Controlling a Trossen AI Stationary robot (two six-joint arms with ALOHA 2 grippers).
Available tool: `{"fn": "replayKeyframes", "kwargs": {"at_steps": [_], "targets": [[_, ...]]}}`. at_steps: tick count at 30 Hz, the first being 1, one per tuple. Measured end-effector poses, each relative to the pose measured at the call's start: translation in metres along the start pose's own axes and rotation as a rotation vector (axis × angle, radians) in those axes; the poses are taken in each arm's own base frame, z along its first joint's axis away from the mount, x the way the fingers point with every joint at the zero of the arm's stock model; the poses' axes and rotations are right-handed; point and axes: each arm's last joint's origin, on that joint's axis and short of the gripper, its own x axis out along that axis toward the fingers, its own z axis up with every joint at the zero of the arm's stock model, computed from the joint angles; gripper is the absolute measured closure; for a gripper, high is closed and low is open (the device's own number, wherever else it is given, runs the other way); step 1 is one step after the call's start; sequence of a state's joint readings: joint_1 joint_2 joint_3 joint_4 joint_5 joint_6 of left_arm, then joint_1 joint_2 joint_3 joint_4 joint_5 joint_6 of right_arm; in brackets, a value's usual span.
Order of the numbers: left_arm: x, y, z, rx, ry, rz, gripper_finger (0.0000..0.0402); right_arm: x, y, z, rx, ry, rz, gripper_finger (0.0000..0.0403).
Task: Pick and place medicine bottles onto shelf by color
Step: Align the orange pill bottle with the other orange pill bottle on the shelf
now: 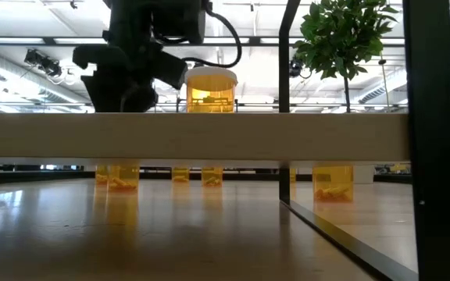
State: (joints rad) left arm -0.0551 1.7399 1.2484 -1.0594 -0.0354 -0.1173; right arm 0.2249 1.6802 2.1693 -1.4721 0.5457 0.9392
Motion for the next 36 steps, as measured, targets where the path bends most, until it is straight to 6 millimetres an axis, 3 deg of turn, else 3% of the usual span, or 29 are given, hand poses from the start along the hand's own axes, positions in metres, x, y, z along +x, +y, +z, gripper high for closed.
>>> {"fn": "replayKeyframes", "kwargs": {"at_steps": [8, 15, 30, 36], "targets": [[0.019, -0.001, 0.006, 0.026, 0.052, 0.006, 0.0065, 0.000, 0.000, 0.000, -0.006, 0.003, -0.003, 0.0104], [0.022, -0.002, 0.012, 0.026, 0.017, 0.003, 0.0072, 0.000, -0.001, -0.001, -0.015, 0.013, -0.005, 0.0104], [0.022, -0.002, 0.010, 0.007, 0.030, 0.002, 0.0193, 0.000, -0.003, -0.003, -0.056, 0.037, -0.023, 0.0104], [0.015, -0.002, 0.008, -0.003, 0.074, 0.002, 0.0172, 0.000, -0.003, -0.003, -0.080, 0.037, -0.023, 0.0104]]}}
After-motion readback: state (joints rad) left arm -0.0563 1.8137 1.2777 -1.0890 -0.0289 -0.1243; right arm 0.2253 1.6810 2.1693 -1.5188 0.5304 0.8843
